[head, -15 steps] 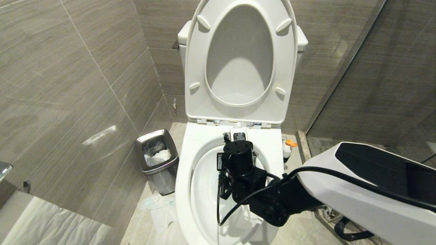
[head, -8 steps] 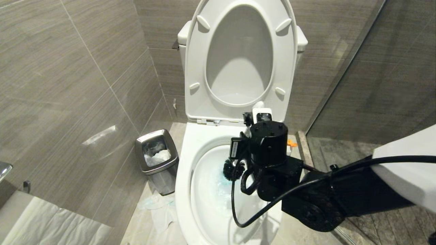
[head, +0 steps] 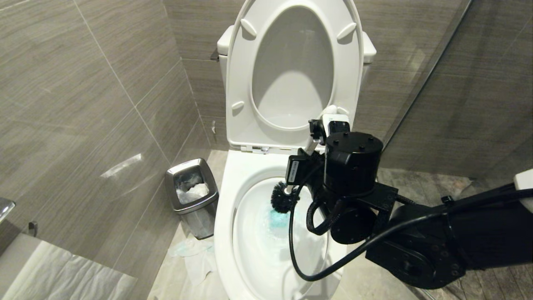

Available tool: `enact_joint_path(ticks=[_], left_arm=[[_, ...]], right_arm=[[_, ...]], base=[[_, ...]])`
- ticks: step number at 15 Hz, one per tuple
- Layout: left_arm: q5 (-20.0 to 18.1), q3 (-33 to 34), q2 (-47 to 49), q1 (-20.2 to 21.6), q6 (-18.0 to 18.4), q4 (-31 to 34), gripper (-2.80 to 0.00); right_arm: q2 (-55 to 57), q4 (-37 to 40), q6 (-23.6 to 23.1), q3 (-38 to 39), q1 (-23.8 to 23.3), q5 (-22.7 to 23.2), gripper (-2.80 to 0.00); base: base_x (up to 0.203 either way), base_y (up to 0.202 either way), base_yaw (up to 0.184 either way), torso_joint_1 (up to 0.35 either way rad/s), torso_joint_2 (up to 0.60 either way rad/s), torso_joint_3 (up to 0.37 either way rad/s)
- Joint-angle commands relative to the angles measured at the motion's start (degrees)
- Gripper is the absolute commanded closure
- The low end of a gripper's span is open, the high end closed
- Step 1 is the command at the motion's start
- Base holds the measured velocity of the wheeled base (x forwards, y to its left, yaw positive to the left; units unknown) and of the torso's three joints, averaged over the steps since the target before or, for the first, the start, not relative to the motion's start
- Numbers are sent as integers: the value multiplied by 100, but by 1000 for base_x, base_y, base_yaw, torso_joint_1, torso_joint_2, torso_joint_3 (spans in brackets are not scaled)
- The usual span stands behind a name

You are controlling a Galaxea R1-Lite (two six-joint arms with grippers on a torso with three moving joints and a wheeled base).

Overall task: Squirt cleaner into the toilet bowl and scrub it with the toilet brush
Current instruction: Scrub the toilet bowl

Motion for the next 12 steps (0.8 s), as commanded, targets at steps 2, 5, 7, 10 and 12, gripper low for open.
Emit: enact_joint_path(ticks=[2,5,7,10,12], left_arm=[[0,0,0,1,0,2,0],[0,0,0,1,0,2,0],[0,0,0,1,0,2,0],[0,0,0,1,0,2,0],[0,0,0,1,0,2,0]], right_arm=[[453,-30,-61,-345,29,-12,0],[1084,-25,-134,-920,50,1,0],[1486,-6,-187,-1412,49,2,0],[1873,141,-195,-1899,47,3,0],[2022,206,-200,-2067,26,3,0]], base=[[0,0,0,0,0,0],[0,0,0,0,0,0],[0,0,0,0,0,0],[0,0,0,0,0,0],[0,0,0,0,0,0]])
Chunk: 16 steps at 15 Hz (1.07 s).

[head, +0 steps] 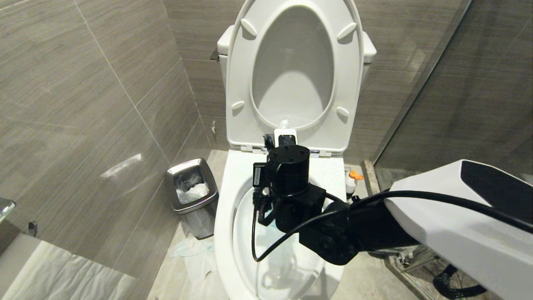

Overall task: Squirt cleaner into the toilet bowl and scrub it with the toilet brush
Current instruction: Scrub the toilet bowl

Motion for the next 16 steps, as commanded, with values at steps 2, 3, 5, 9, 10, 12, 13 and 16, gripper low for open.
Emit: enact_joint_path(ticks=[2,3,5,9,10,12,13,16], left_arm=[[0,0,0,1,0,2,0],[0,0,0,1,0,2,0],[0,0,0,1,0,2,0],[0,0,0,1,0,2,0],[0,0,0,1,0,2,0],[0,0,0,1,0,2,0],[0,0,0,1,0,2,0],[0,0,0,1,0,2,0]], right_arm=[[389,2,5,-274,-99,-10,0],[408,2,0,-305,-132,0,0],[396,4,-1,-335,-219,-4,0],[145,10,-42,-182,-448,-8,0],[72,10,-68,-101,-483,-8,0],[-122,10,-89,123,-495,-8,0],[-261,10,-110,299,-499,-8,0],[-788,7,-147,883,-496,-3,0]], base=[[0,0,0,0,0,0],[0,0,0,0,0,0],[0,0,0,0,0,0],[0,0,0,0,0,0],[0,0,0,0,0,0],[0,0,0,0,0,0],[0,0,0,0,0,0],[0,0,0,0,0,0]])
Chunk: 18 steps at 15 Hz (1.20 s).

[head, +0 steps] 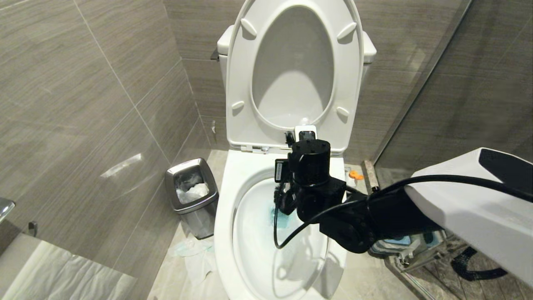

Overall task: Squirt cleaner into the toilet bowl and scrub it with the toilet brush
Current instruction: Scrub the toilet bowl

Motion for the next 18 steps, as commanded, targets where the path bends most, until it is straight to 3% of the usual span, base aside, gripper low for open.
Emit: enact_joint_path(ticks=[1,5,8,15,18], left_arm=[[0,0,0,1,-1,1,0],[0,0,0,1,-1,1,0],[0,0,0,1,-1,1,0],[0,0,0,1,-1,1,0],[0,0,0,1,-1,1,0]], right_arm=[[-610,-34,-5,558,3,-25,0],[-1425,-60,32,1639,32,-12,0],[-1806,-65,242,2211,423,-2,0],[-1762,-46,592,2508,1287,-45,0],[-1405,-61,687,2202,1433,-50,0]], base=[[0,0,0,0,0,0],[0,0,0,0,0,0],[0,0,0,0,0,0],[0,0,0,0,0,0],[0,0,0,0,0,0]])
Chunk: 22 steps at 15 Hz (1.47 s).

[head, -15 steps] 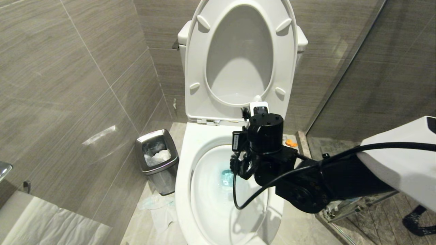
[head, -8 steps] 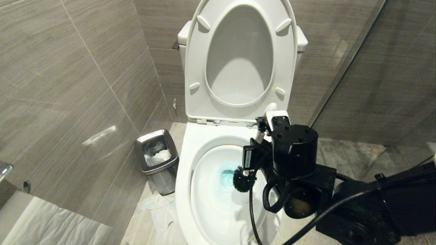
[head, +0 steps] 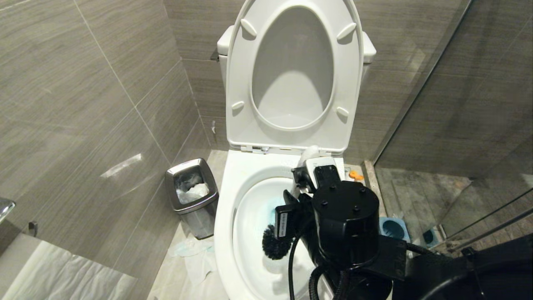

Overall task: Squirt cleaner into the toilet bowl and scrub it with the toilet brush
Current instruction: Scrub the toilet bowl

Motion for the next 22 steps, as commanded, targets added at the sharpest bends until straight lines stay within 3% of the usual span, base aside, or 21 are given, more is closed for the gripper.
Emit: enact_joint_path(ticks=[1,6,13,18,22], left_arm=[[1,0,0,1,0,2,0],[1,0,0,1,0,2,0],[1,0,0,1,0,2,0],[1,0,0,1,0,2,0],[1,0,0,1,0,2,0]], right_arm=[[455,-34,29,-392,74,-43,0],[1456,-35,-122,-1759,20,-214,0],[2206,-35,-648,-2837,-975,-123,0],[2037,-41,-722,-2796,-1471,-118,0],[1375,-37,-734,-1948,-1542,-33,0]], base=[[0,0,0,0,0,0],[0,0,0,0,0,0],[0,0,0,0,0,0],[0,0,0,0,0,0],[0,0,0,0,0,0]])
